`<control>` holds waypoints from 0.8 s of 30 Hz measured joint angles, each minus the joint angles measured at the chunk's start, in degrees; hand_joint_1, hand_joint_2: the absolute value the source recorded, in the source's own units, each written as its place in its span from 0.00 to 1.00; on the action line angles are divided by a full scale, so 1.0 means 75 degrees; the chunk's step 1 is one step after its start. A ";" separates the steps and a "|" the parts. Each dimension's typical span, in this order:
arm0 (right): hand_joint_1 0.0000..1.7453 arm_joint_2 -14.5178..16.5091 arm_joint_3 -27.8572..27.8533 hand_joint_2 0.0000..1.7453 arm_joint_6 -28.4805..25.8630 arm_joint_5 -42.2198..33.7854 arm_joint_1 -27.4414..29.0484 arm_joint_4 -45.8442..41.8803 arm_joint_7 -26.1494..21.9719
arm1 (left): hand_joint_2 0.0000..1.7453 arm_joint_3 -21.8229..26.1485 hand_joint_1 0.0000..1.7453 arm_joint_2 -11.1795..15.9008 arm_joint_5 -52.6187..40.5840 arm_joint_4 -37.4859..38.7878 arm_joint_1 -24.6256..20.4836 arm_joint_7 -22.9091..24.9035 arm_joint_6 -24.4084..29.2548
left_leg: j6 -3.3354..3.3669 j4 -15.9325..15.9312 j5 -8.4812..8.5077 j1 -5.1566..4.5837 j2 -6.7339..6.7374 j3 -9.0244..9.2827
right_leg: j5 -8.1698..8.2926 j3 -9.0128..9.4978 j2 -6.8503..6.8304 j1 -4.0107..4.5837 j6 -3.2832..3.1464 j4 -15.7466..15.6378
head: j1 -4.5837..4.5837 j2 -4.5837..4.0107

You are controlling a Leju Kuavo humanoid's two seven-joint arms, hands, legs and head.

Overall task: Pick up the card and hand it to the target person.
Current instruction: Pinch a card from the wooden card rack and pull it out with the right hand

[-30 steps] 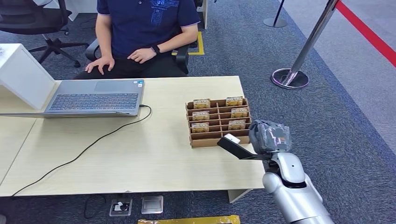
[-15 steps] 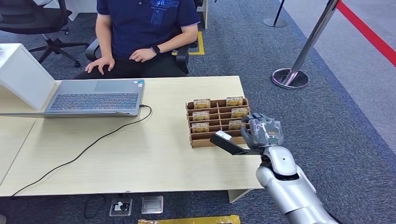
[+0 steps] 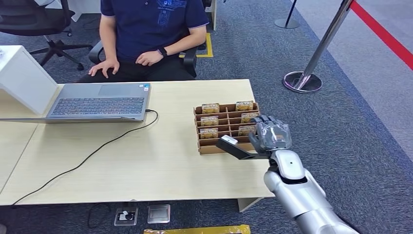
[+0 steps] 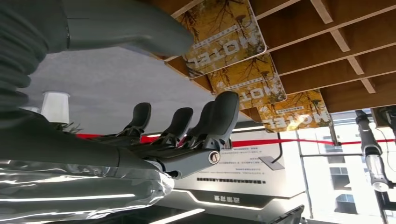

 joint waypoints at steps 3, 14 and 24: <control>0.38 0.0008 0.0034 1.00 -0.0069 0.0050 -0.0085 0.0123 0.0004 | 0.00 0.0000 0.00 0.0000 0.0000 0.0000 0.0000 -0.0004 0.0028 | 0.0000 0.0000 0.0000 0.0000 0.0000 0.0000 | 0.0000 -0.0001 0.0000 0.0000 0.0000 0.0000 | -0.0001 0.0000; 0.39 0.0028 0.0151 1.00 -0.0186 0.0048 -0.0242 0.0429 -0.0030 | 0.00 -0.0003 0.00 0.0000 -0.0016 0.0003 -0.0002 -0.0020 0.0053 | 0.0000 0.0000 0.0000 0.0000 0.0000 0.0000 | 0.0000 -0.0001 0.0000 0.0000 0.0000 0.0000 | -0.0002 -0.0001; 0.37 0.0066 0.0191 1.00 -0.0221 0.0062 -0.0318 0.0700 -0.0028 | 0.00 -0.0001 0.00 -0.0002 -0.0014 0.0003 -0.0004 -0.0031 0.0028 | 0.0000 0.0000 0.0000 0.0000 0.0000 0.0001 | 0.0000 0.0000 0.0000 0.0000 0.0000 0.0000 | -0.0003 -0.0001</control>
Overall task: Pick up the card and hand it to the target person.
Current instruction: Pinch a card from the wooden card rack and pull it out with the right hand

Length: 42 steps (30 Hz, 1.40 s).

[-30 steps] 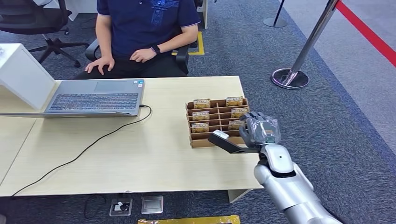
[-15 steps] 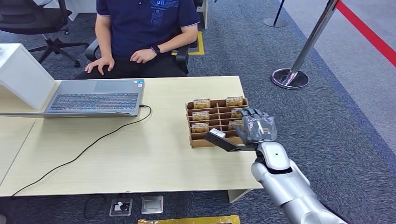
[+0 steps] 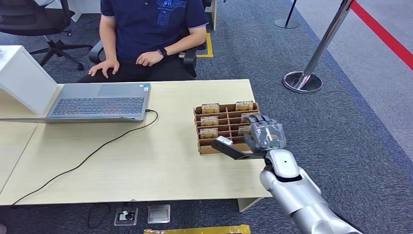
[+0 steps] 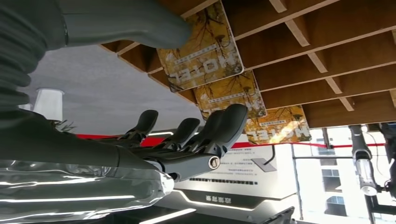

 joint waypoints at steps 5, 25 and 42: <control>0.48 0.0007 0.0017 1.00 -0.0050 0.0004 -0.0099 0.0193 0.0051 | 0.00 0.0001 0.00 -0.0006 -0.0001 0.0001 0.0000 -0.0001 -0.0047 | 0.0000 0.0000 0.0000 0.0000 0.0000 0.0004 | 0.0000 0.0004 0.0000 0.0000 0.0000 0.0000 | -0.0001 0.0000; 1.00 0.0001 0.0066 1.00 -0.0205 0.0124 -0.0136 0.0520 0.0291 | 0.00 -0.0001 0.00 -0.0039 0.0000 0.0012 0.0005 -0.0023 -0.0158 | 0.0000 0.0002 0.0000 0.0000 0.0001 0.0009 | 0.0001 0.0006 0.0001 0.0000 0.0000 0.0000 | 0.0004 0.0001; 1.00 -0.0183 -0.0263 1.00 -0.0736 -0.0004 0.0205 -0.1508 -0.0031 | 0.00 -0.0098 0.00 -0.0036 -0.0064 0.0017 0.0007 -0.0124 -0.0060 | 0.0000 0.0004 0.0000 0.0000 0.0001 -0.0002 | 0.0001 -0.0004 0.0001 0.0000 0.0000 0.0000 | 0.0003 -0.0001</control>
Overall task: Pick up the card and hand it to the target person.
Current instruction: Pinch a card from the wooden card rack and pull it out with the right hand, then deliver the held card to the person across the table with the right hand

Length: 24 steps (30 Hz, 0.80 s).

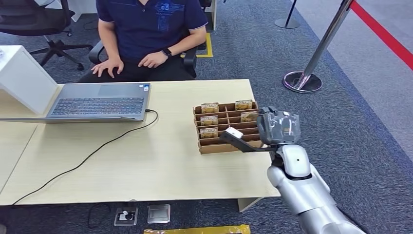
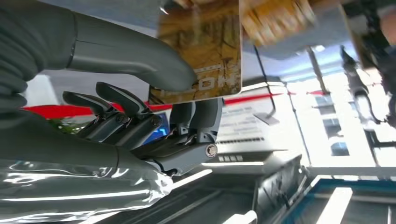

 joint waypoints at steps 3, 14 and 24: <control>1.00 -0.0002 0.0015 1.00 -0.0085 -0.0352 -0.0159 -0.0514 -0.0269 | 0.00 -0.0008 0.00 0.0000 0.0000 0.0000 -0.0002 0.0003 0.0037 | 0.0000 0.0000 0.0000 0.0000 0.0000 0.0000 | 0.0000 0.0002 0.0000 0.0000 0.0000 0.0001 | -0.0003 0.0001; 1.00 0.0729 0.0505 1.00 -0.0542 -0.1610 -0.1869 0.1045 -0.1011 | 0.00 -0.0160 0.00 -0.0003 -0.0286 0.0001 -0.0186 0.0148 -0.0012 | -0.0003 -0.0001 0.0007 0.0001 0.0002 -0.0003 | 0.0004 -0.0002 0.0005 0.0001 -0.0005 0.0011 | 0.0003 -0.0001; 1.00 0.1746 0.0351 1.00 -0.0936 0.0118 -0.3101 0.3334 -0.0880 | 0.00 -0.0482 0.00 -0.0031 -0.0535 0.0026 -0.0388 0.0282 -0.0138 | -0.0007 0.0000 0.0012 0.0001 0.0001 -0.0017 | 0.0006 -0.0018 0.0004 0.0001 -0.0007 0.0014 | -0.0001 0.0001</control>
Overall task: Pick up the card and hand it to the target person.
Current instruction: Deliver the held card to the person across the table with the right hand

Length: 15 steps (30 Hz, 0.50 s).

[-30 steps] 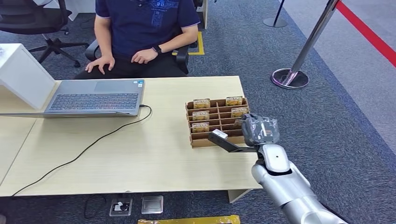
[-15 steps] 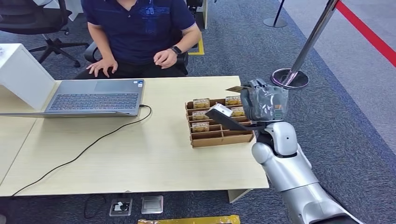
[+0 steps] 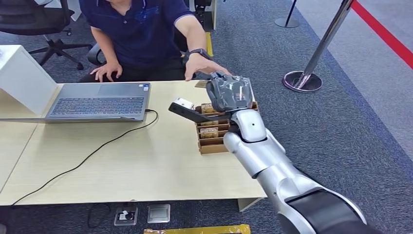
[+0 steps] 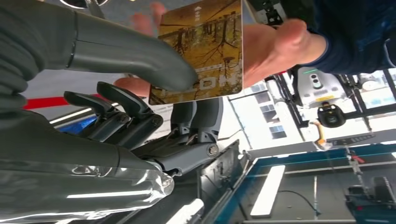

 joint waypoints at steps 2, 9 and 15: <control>1.00 0.0134 -0.0110 1.00 -0.0001 0.0251 -0.0063 0.0147 0.0043 | 0.00 -0.0052 0.00 -0.0011 0.0003 0.0002 0.0009 0.0001 0.0003 | 0.0000 0.0000 0.0000 0.0000 -0.0001 -0.0001 | 0.0000 0.0000 -0.0001 0.0000 0.0000 -0.0001 | 0.0003 -0.0001; 1.00 0.0363 -0.0386 1.00 -0.0005 0.0573 -0.0101 0.0358 0.0073 | 0.00 -0.0083 0.00 -0.0026 0.0026 0.0020 0.0060 -0.0004 0.0080 | 0.0001 0.0001 0.0000 0.0000 -0.0001 0.0000 | 0.0000 0.0001 0.0000 0.0000 0.0001 -0.0002 | 0.0004 -0.0003; 0.24 0.0422 -0.0520 1.00 -0.0005 0.0601 -0.0112 0.0431 0.0108 | 0.00 -0.0083 0.00 -0.0031 0.0042 0.0021 0.0075 -0.0005 0.0096 | 0.0001 0.0001 0.0000 0.0000 -0.0001 0.0000 | 0.0001 0.0001 -0.0001 0.0000 0.0001 -0.0001 | -0.0002 -0.0002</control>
